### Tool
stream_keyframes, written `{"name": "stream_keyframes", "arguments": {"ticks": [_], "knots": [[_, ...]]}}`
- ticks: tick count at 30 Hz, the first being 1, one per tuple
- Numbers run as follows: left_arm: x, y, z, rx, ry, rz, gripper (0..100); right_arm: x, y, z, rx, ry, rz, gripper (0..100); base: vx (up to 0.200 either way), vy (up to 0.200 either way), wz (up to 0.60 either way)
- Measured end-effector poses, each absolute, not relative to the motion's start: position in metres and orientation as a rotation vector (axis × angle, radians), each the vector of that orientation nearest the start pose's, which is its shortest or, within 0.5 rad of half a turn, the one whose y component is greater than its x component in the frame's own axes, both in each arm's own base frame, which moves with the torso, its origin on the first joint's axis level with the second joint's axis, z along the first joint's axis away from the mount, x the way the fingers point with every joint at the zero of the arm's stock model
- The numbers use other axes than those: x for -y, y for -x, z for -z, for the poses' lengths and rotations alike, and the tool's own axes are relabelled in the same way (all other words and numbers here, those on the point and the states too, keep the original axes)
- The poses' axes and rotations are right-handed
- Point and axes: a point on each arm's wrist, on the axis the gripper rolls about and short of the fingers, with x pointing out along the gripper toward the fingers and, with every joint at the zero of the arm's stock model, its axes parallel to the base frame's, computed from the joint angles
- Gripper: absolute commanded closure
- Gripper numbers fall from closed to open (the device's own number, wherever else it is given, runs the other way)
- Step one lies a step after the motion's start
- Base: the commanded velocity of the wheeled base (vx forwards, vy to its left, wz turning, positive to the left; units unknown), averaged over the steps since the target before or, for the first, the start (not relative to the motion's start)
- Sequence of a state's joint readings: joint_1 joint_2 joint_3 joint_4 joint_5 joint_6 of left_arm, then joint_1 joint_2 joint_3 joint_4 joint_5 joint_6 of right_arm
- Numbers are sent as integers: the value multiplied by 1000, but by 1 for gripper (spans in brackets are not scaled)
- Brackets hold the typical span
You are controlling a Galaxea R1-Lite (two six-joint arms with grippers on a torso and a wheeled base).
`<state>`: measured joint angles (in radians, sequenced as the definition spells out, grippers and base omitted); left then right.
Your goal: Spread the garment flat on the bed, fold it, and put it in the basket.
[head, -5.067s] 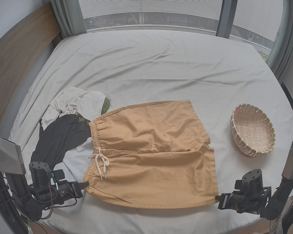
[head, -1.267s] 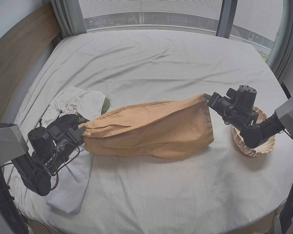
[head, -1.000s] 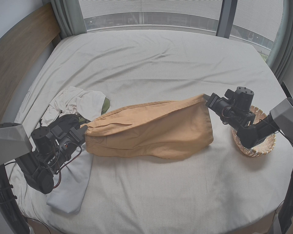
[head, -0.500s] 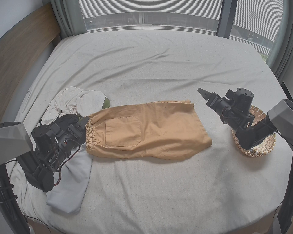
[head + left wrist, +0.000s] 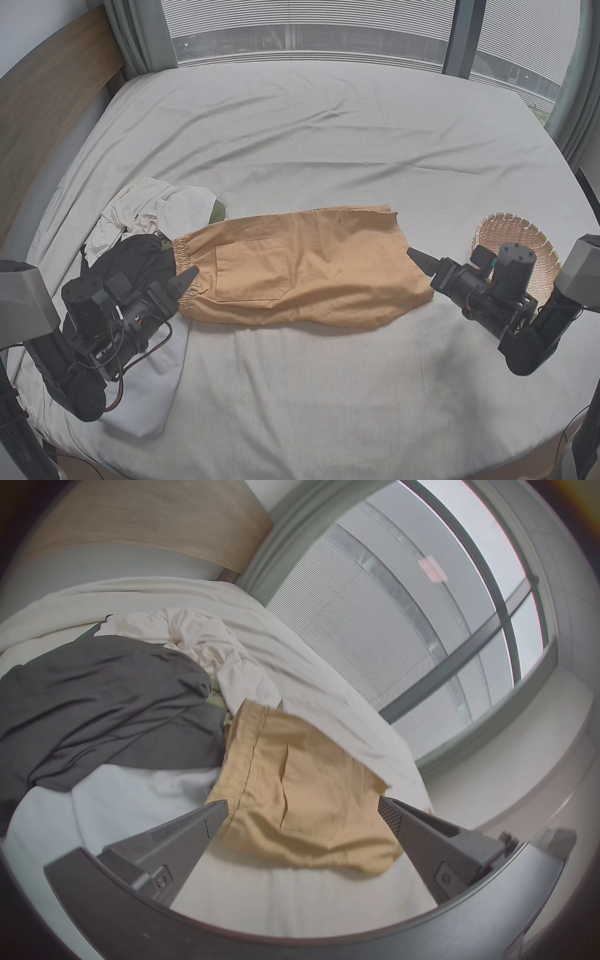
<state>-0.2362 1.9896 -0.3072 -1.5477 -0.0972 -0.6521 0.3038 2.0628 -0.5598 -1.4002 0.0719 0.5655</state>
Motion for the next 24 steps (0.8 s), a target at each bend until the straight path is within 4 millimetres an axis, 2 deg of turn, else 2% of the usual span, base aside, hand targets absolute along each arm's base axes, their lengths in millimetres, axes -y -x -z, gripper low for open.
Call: {"name": "stream_keyframes", "arguments": {"ticks": [4, 8, 18, 24], "knots": [[73, -253, -70, -295, 539, 304, 0, -100, -302, -67, -267, -541, -326, 0, 0, 0, 0], [77, -244, -67, -323, 508, 323, 0, -102, -299, -48, -322, -538, -315, 0, 0, 0, 0], [79, -236, -66, -345, 493, 331, 0, -108, -310, -13, -368, -545, -297, 0, 0, 0, 0], [79, -235, -66, -346, 493, 329, 0, -113, -326, -5, -345, -546, -283, 0, 0, 0, 0]]}}
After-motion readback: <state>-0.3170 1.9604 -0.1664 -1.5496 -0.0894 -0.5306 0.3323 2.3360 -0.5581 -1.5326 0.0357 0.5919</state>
